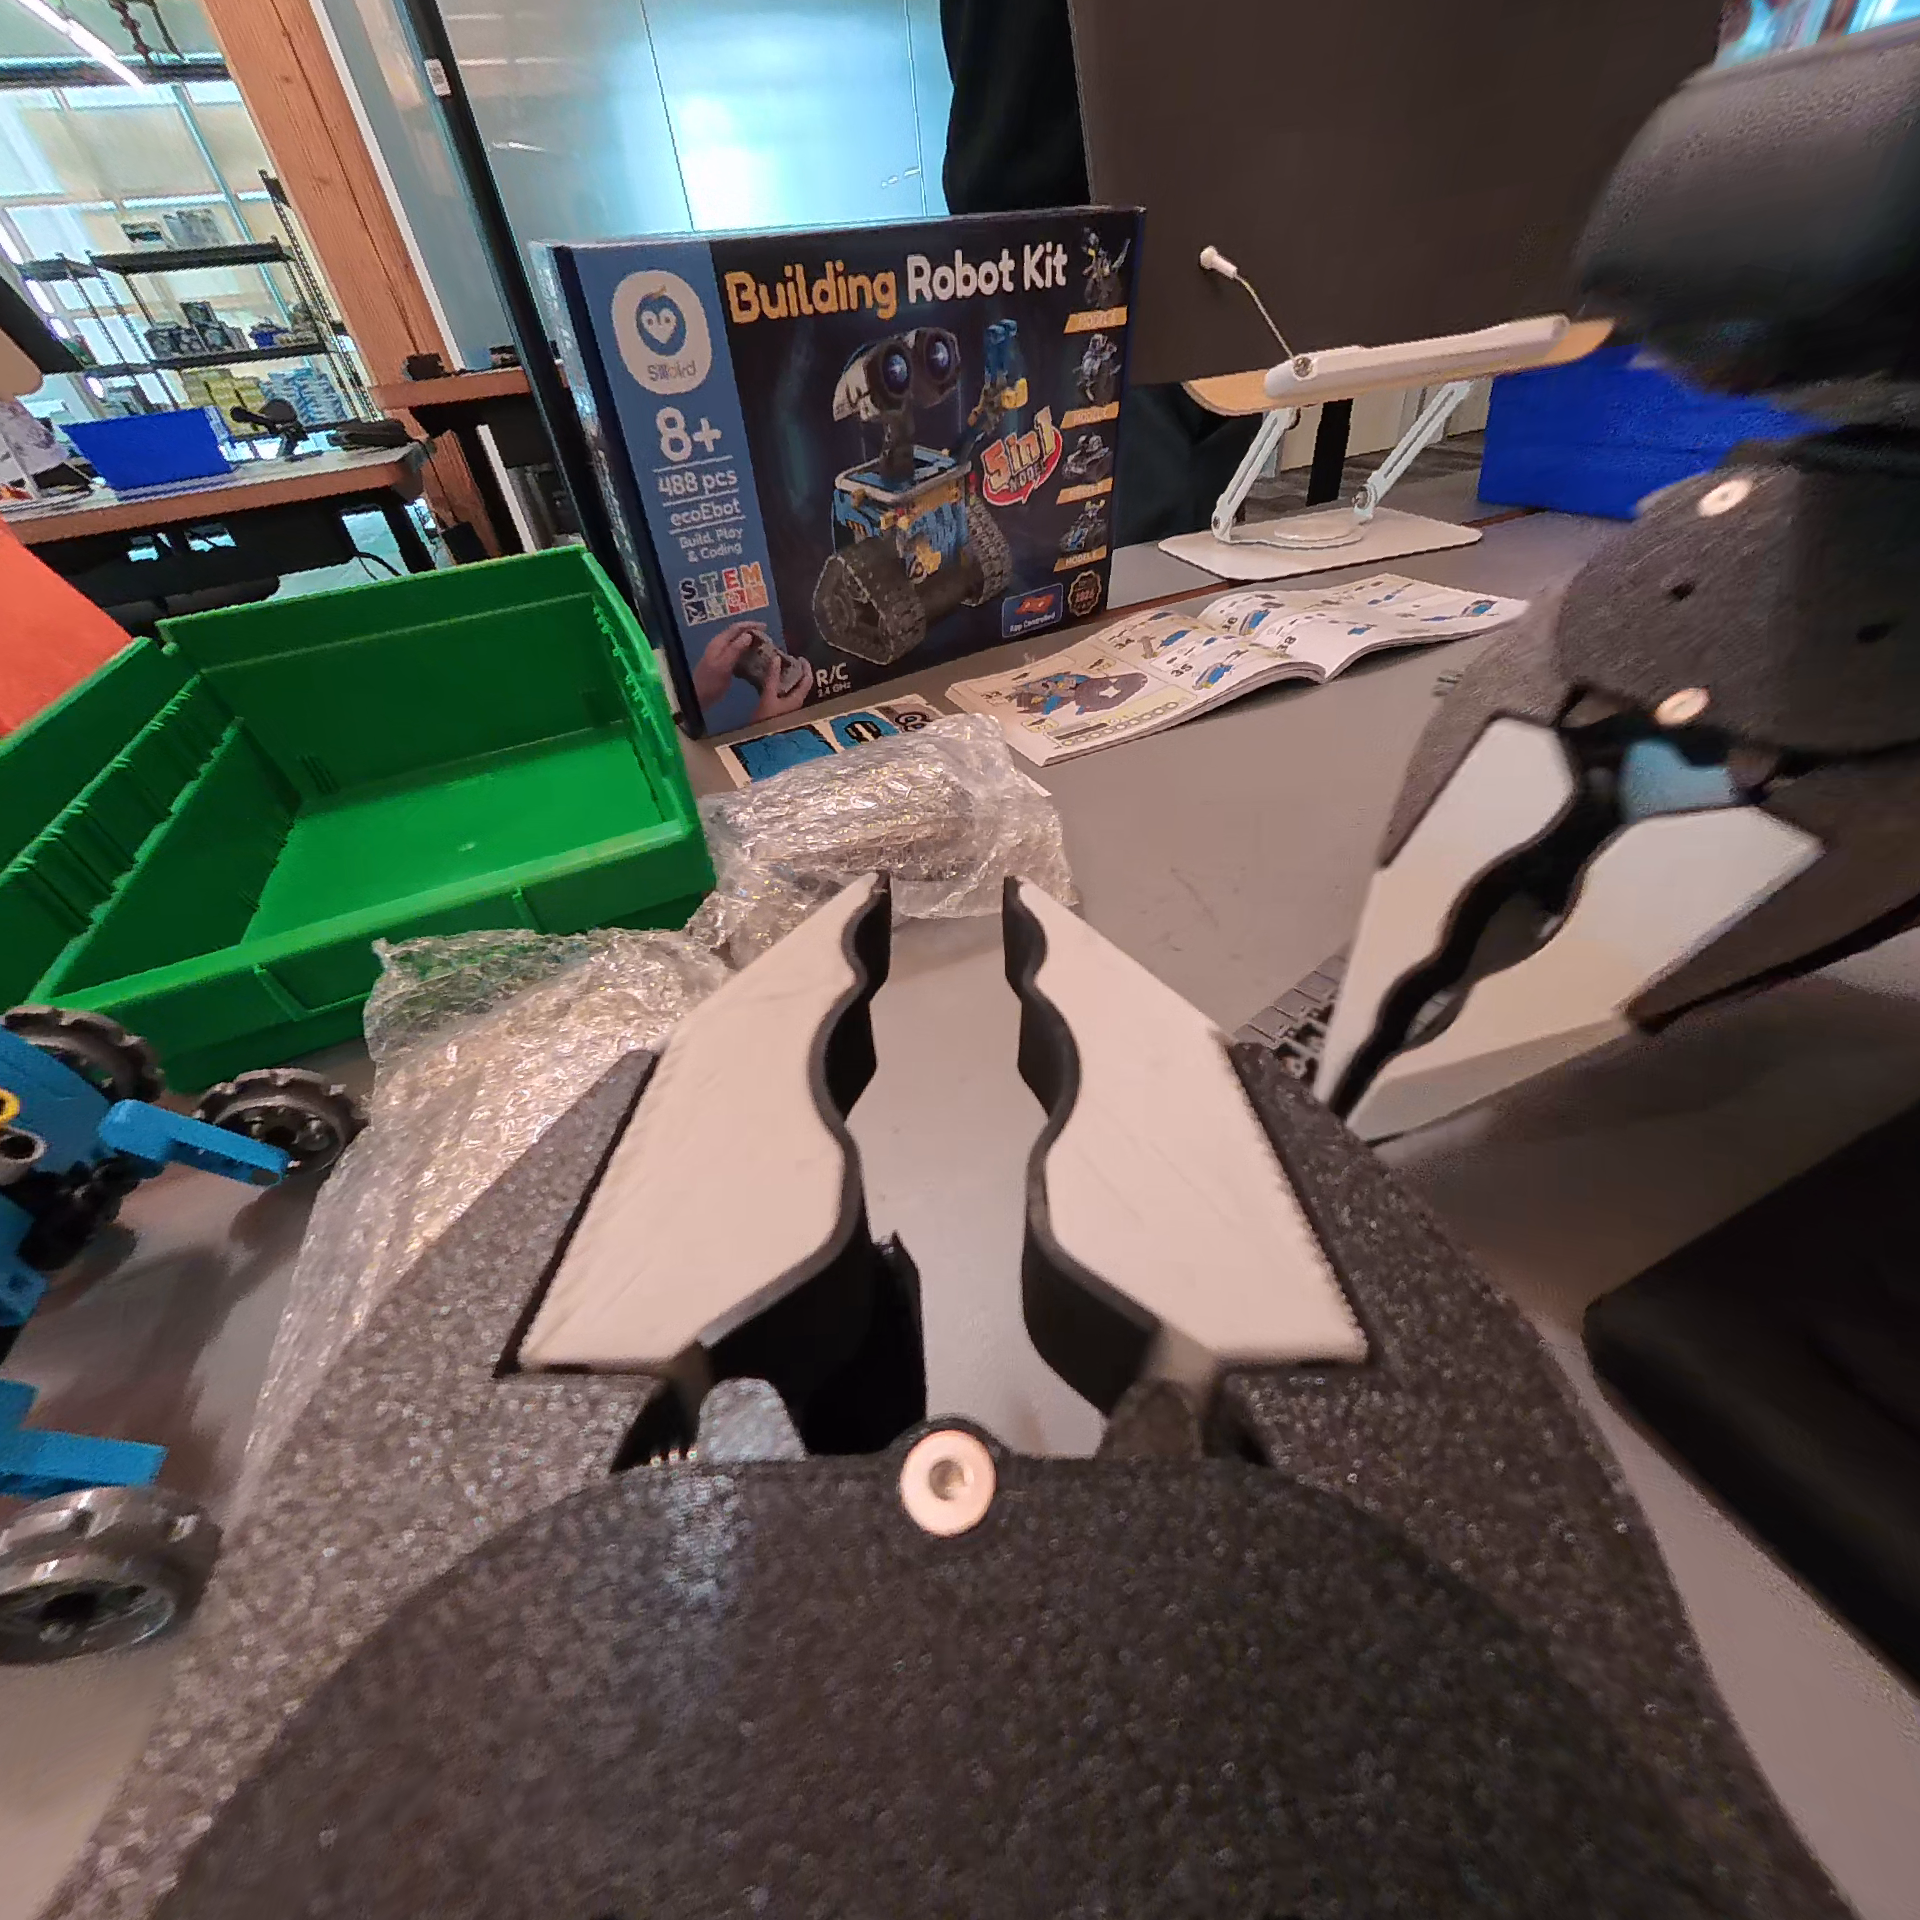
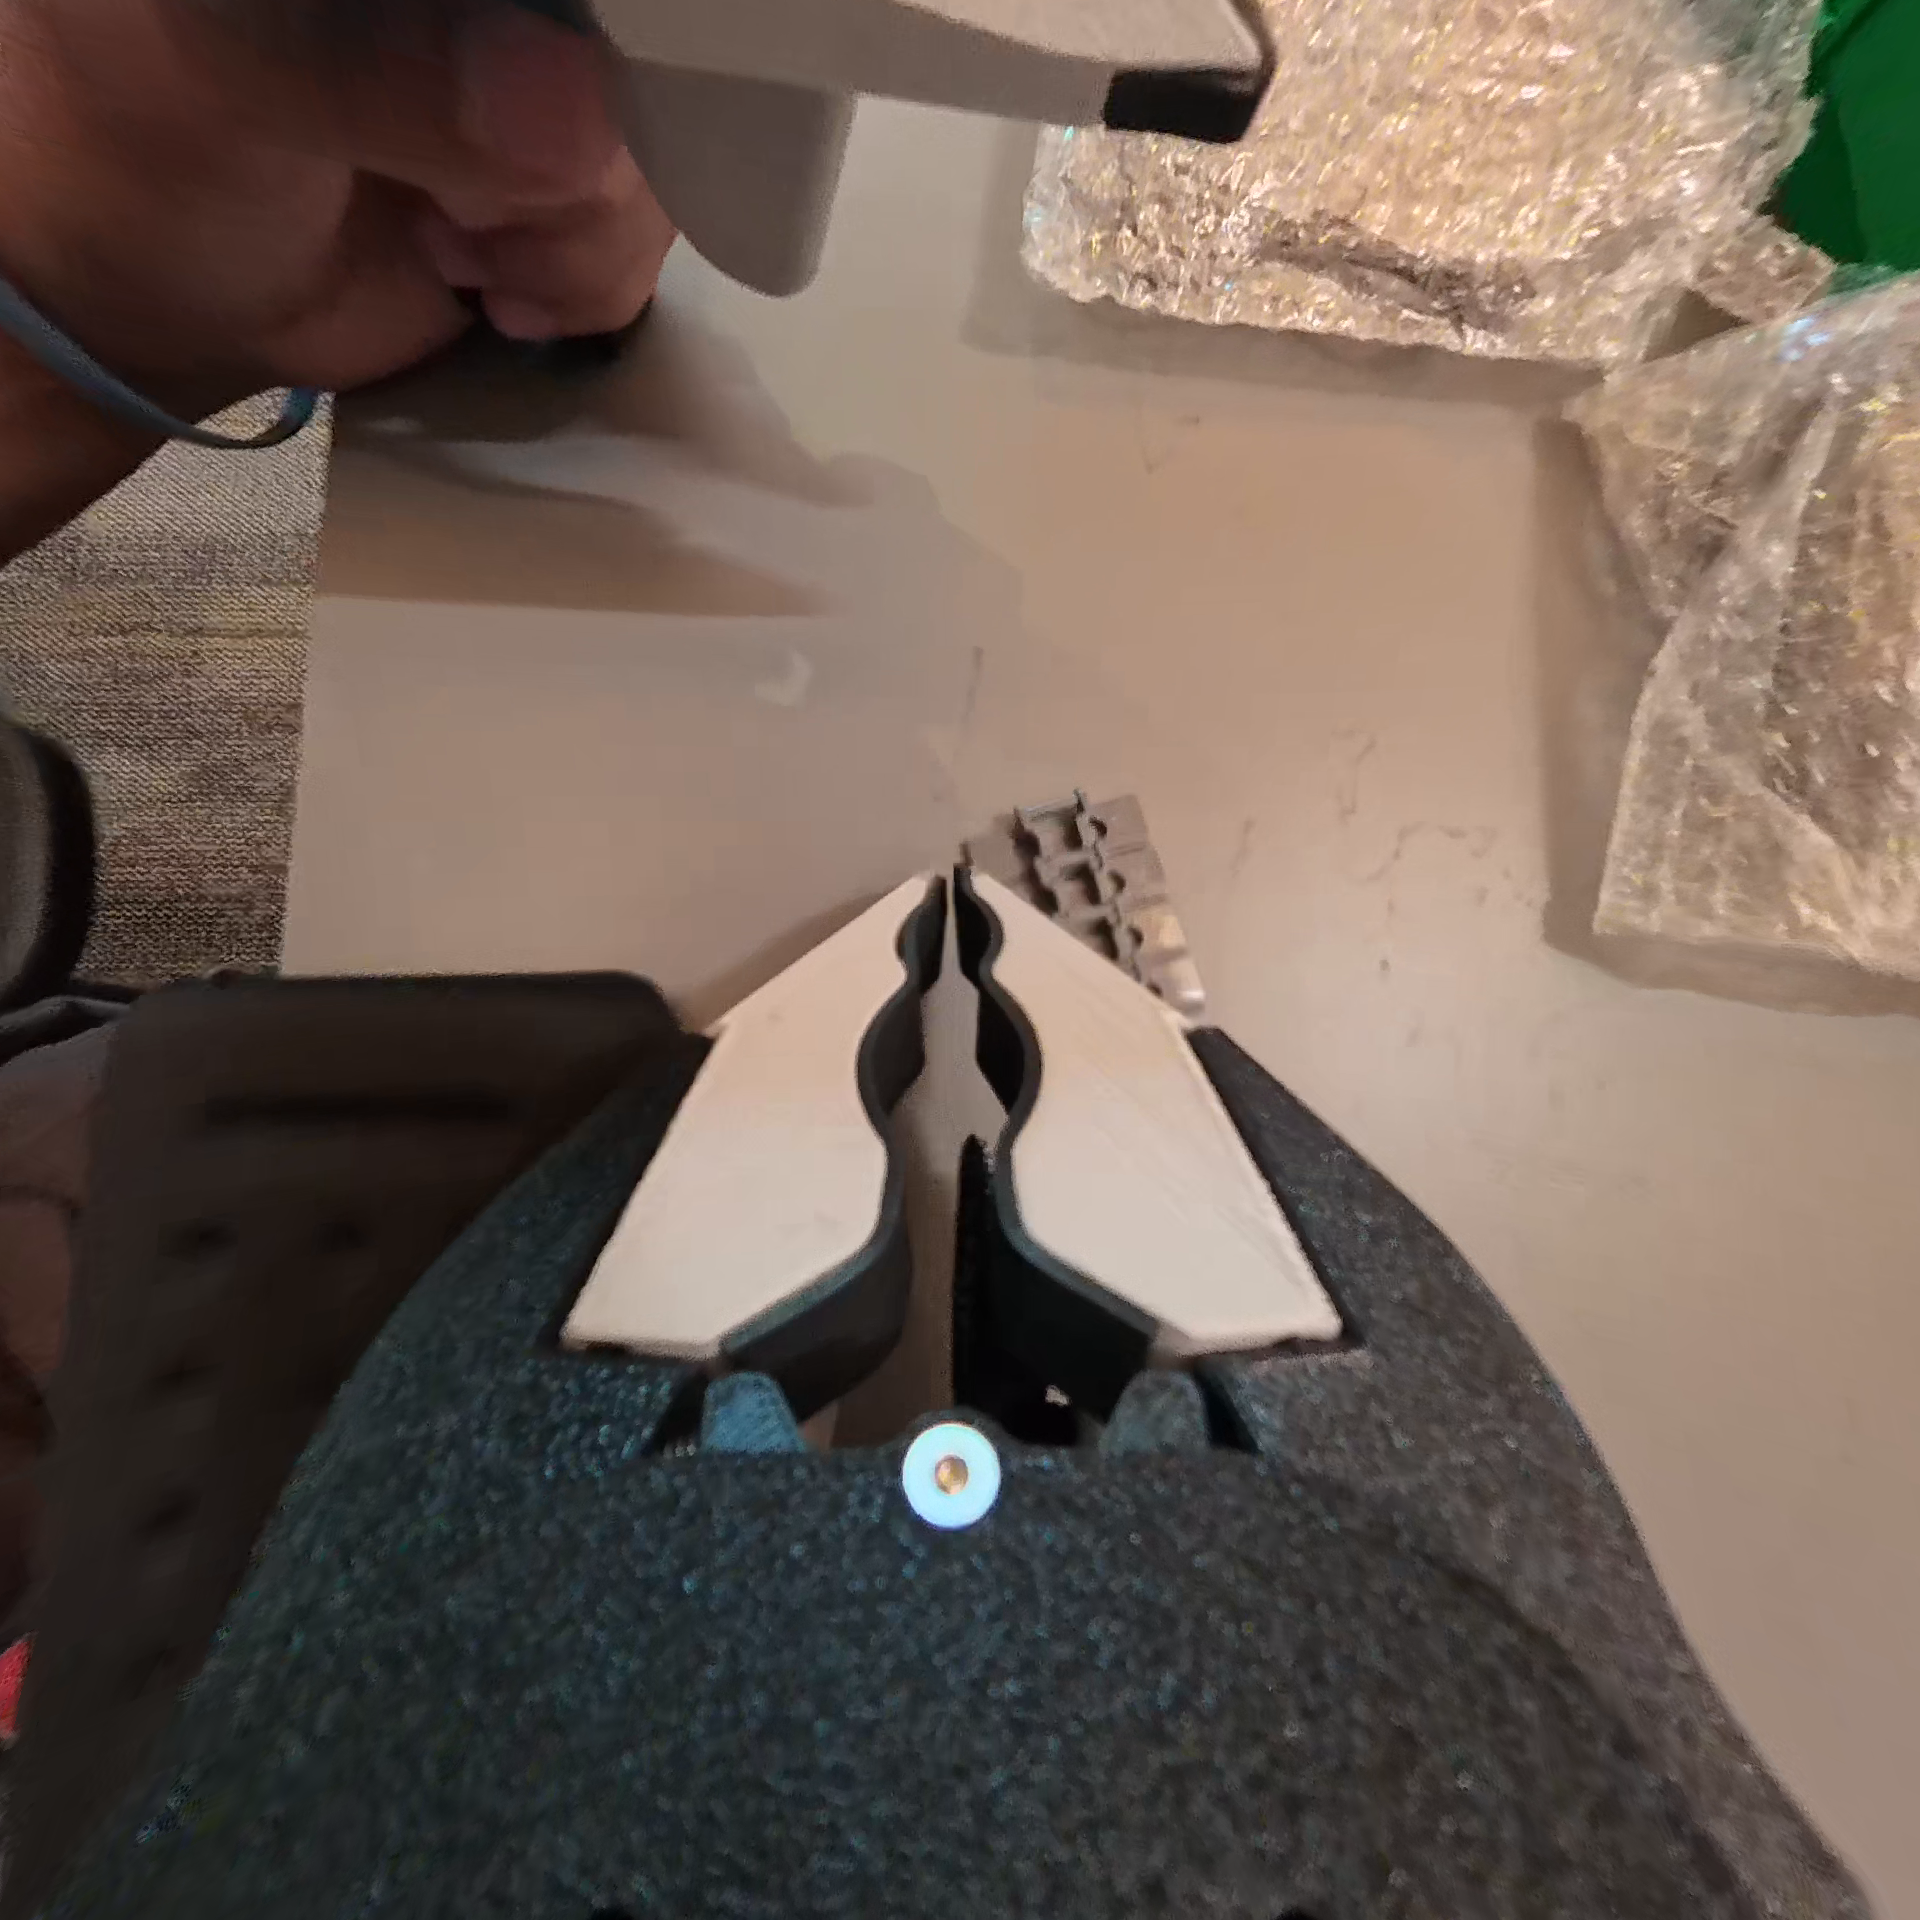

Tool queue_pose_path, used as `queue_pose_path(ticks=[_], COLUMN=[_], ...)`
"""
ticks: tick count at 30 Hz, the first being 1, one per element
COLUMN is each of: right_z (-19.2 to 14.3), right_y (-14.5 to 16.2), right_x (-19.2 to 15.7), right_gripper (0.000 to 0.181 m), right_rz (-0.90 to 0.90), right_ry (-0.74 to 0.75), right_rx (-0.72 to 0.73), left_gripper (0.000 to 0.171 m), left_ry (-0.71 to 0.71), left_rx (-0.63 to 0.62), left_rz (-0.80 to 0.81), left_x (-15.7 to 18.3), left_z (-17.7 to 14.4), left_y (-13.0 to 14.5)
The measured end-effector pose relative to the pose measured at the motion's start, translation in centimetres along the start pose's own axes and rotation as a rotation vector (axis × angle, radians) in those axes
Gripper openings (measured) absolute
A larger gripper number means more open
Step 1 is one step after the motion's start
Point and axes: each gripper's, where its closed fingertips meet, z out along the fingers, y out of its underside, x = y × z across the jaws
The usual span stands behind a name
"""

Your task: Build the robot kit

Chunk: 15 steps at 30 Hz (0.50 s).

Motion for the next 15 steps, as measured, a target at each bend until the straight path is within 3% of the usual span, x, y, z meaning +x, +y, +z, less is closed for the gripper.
queue_pose_path(ticks=[3, 6, 8, 10, 12, 15], right_z=[-4.4, -11.3, -14.9, -16.9, -17.5, -17.1], right_y=[3.0, 10.0, 14.7, 18.3, 19.0, 18.5], right_x=[1.0, 4.2, 4.5, 4.0, 2.8, 2.2], right_gripper=[0.005, 0.012, 0.023, 0.027, 0.023, 0.022], right_rz=[0.024, 0.148, 0.283, 0.292, 0.189, 0.049], right_ry=[0.076, 0.201, 0.176, 0.166, 0.132, 0.093], right_rx=[-0.004, -0.044, -0.071, -0.104, -0.073, -0.020], left_gripper=[0.021, 0.021, 0.021, 0.021, 0.021, 0.032], left_ry=[0.006, 0.015, 0.039, 0.097, 0.244, 0.539], left_rx=[-0.012, -0.048, -0.064, -0.063, -0.080, -0.209], left_rz=[-0.001, 0.006, 0.011, -0.001, -0.068, -0.113], left_x=[0.1, 0.3, 0.7, 1.5, 3.9, 9.8], left_z=[0.1, 0.6, 1.0, 1.8, 3.1, 5.5], left_y=[0.1, 0.6, 0.8, 0.6, -0.2, -1.3])
